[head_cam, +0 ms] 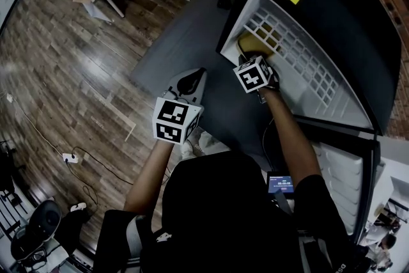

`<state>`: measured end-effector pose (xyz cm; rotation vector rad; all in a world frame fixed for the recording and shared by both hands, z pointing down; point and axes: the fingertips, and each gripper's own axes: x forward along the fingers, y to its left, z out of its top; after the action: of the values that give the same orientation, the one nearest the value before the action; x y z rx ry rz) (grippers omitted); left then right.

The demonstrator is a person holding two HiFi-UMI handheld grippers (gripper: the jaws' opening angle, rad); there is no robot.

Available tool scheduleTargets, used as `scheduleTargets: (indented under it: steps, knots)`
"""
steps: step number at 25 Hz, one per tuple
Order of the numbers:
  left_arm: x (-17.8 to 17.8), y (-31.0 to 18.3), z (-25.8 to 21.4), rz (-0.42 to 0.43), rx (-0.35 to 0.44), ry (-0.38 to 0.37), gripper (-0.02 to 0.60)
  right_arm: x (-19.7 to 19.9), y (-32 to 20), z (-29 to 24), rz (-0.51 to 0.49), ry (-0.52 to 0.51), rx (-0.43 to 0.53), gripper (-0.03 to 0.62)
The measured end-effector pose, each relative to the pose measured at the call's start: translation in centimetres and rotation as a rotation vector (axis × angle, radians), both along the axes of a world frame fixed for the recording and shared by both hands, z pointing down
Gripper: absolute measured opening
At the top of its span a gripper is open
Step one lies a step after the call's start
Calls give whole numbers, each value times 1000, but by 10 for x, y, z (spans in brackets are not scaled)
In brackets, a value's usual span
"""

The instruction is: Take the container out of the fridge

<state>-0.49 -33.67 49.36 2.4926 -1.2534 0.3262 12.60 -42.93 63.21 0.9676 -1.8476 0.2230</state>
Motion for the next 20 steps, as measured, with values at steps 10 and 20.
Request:
scheduleTargets:
  steps: [10, 20]
  knots:
    - [1, 4, -7, 14, 21, 3, 14, -8, 11, -17, -33, -14, 27, 51]
    - [-1, 18, -14, 28, 30, 15, 14, -13, 38, -22, -54, 9, 32, 51]
